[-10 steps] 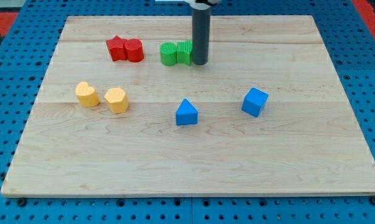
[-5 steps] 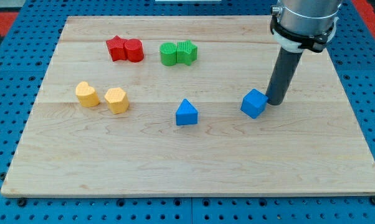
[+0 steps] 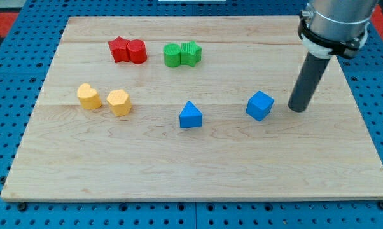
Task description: Arrange the blue triangle and blue cube horizontally
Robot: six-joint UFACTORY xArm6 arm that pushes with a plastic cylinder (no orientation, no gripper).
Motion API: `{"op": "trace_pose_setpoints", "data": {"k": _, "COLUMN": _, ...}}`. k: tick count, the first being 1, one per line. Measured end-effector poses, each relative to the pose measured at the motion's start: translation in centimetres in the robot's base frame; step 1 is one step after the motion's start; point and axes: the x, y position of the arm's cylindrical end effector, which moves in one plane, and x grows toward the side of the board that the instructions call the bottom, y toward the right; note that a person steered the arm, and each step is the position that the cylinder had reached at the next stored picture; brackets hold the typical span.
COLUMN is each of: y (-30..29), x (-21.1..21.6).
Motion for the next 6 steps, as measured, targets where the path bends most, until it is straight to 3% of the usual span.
{"op": "trace_pose_setpoints", "data": {"k": 2, "y": -4.2, "x": 6.0}}
{"op": "trace_pose_setpoints", "data": {"k": 3, "y": -9.2, "x": 6.2}}
{"op": "trace_pose_setpoints", "data": {"k": 6, "y": -22.2, "x": 0.0}}
